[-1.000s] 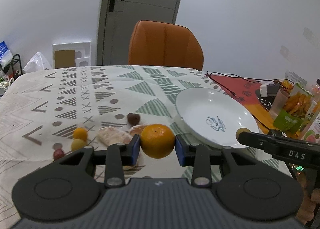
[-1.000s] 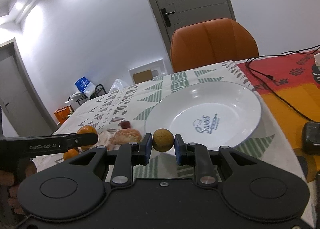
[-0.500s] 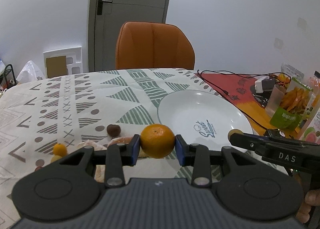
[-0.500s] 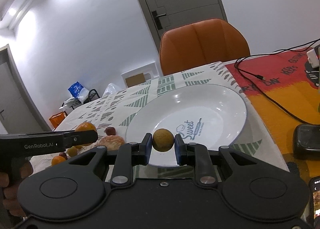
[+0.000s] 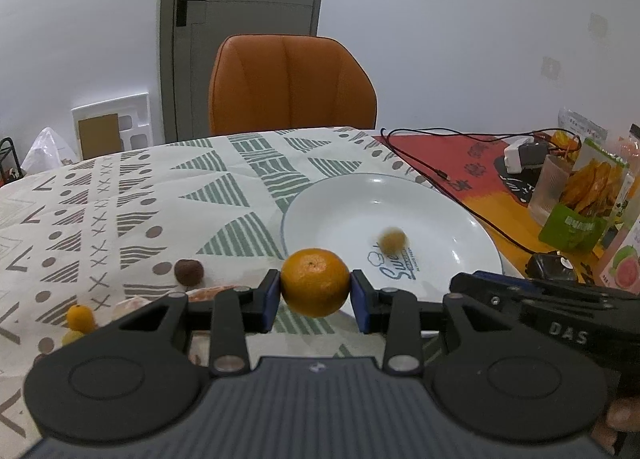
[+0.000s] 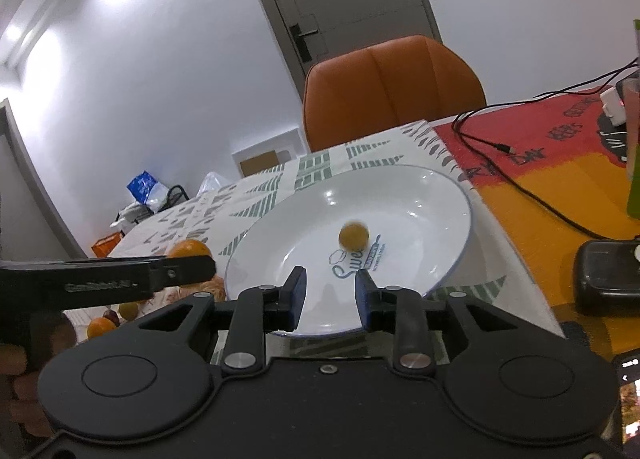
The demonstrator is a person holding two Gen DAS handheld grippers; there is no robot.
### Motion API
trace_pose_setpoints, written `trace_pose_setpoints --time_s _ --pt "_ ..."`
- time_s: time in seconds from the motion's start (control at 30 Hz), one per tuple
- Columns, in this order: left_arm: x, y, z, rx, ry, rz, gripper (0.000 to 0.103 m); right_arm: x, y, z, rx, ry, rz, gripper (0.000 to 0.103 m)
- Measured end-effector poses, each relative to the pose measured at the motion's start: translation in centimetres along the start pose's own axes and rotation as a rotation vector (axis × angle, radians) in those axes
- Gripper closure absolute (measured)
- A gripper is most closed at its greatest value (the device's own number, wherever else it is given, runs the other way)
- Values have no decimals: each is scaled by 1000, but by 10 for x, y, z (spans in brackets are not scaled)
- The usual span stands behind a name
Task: Organize fruits
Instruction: 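Lower the plum into the white plate and open right tool while left tool drops the orange there, then withdraw both open tools from the plate back to the fruit cluster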
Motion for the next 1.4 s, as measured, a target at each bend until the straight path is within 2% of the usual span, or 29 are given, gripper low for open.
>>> trace_pose_setpoints --time_s 0.37,0.63,0.77,0.9,1.0,1.07,1.4 --pt "7 17 -16 6 10 -20 65 -12 9 4 21 8 -21 74" --pt "-4 -4 -8 -43 12 -50 63 -10 2 2 16 3 -32 74" --pt "-14 -17 0 -75 8 -69 62 -5 -10 5 8 -1 -51 67" --pt "-30 -28 8 -78 28 -105 50 3 -24 14 -16 -24 -67 64" --pt "-39 -40 17 -92 43 -127 39 4 -36 16 -58 -22 -62 57" --pt "-43 -48 23 -106 45 -138 34 5 -41 15 -63 -28 -68 56" --pt "-64 -78 43 -151 59 -186 24 1 -67 18 -109 -33 -70 46"
Point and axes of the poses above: each gripper's, at about its wrist camera, not at the fingertips, and x roughly the way its jaws point, y to its right, z to its underside, the point moved 9 cm from there along x, roughly the way its jaws point, and after that the axes turned 14 degrees about -y, right-handed, at the moved point
